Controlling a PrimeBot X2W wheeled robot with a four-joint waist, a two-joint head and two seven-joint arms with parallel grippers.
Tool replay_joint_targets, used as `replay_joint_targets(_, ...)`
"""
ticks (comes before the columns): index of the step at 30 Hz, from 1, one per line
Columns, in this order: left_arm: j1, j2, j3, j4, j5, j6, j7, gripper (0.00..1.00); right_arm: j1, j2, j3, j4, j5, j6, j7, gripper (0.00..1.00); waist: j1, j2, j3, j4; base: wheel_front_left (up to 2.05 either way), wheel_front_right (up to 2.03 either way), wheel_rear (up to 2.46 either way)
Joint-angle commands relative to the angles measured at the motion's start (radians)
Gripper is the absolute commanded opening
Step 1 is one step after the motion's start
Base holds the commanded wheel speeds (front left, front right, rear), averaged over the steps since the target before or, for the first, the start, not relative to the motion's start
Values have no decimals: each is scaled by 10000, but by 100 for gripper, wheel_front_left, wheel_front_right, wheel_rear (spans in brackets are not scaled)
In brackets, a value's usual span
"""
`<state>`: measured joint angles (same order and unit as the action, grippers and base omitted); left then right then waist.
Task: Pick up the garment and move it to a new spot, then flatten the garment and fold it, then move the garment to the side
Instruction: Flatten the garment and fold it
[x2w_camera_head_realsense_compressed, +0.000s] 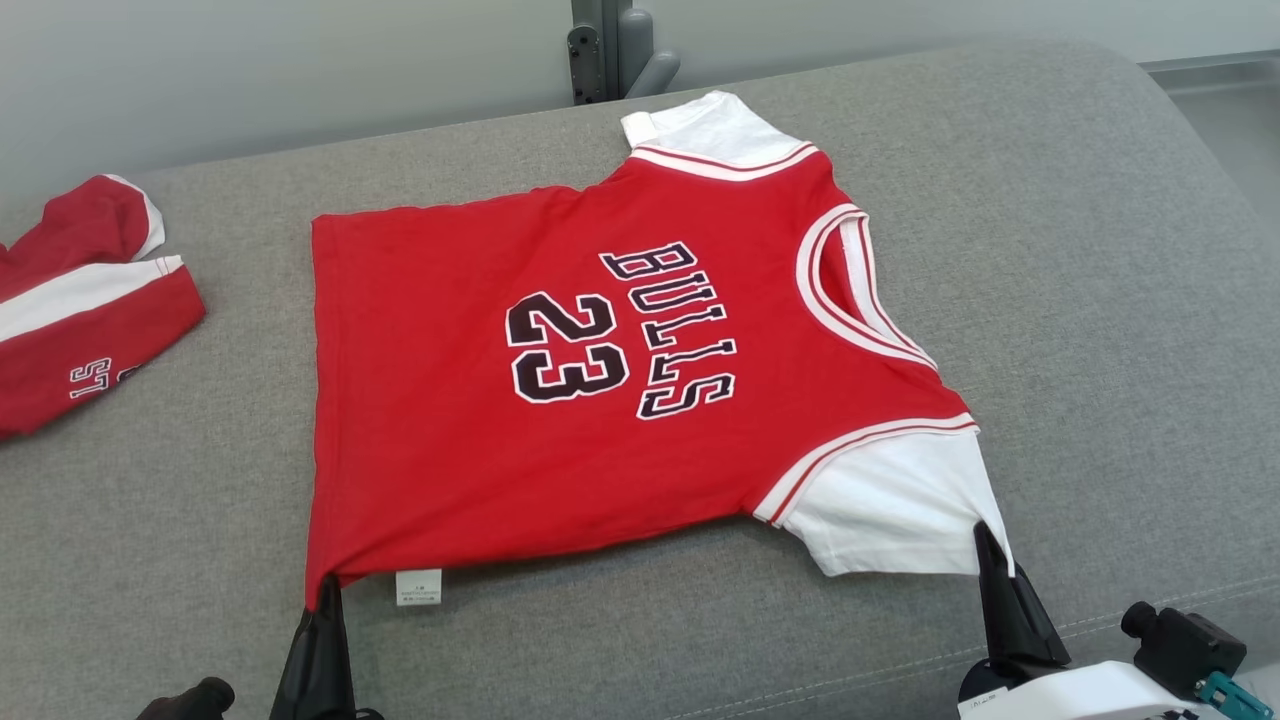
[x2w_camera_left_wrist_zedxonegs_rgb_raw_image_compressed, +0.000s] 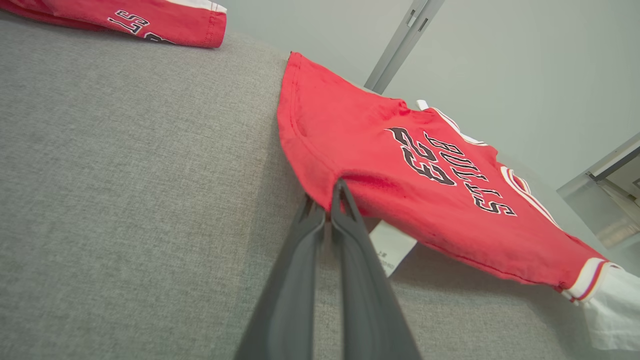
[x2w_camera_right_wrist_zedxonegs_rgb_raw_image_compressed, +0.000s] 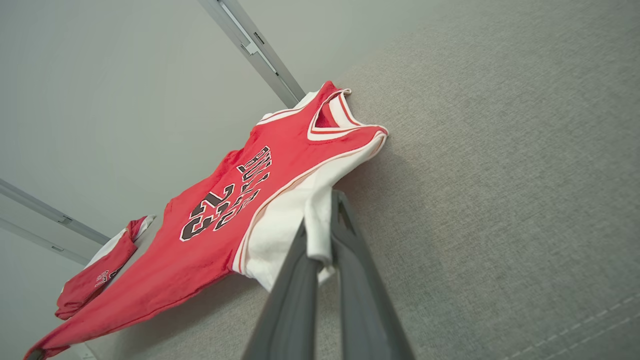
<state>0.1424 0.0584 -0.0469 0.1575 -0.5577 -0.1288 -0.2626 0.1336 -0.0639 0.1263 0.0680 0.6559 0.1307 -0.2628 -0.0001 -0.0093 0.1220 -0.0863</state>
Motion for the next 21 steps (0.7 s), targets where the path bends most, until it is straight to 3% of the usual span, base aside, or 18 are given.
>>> replay_joint_targets(1,88,15,21,68,80,-19,-28,0,68,-11,-32,77,33,0,-35,0,1,93,-13,2,0,0,0)
replay_joint_targets(12,-981,121,-470,533,-529,-19,-27,0,-563,11,47,619,268,0,-35,0,1,93,-41,142,0,0,0)
replay_joint_targets(21,-2791,66,-801,1738,-984,-20,-27,0,-2121,-42,-140,1805,610,0,-35,0,1,93,281,321,0,0,0)
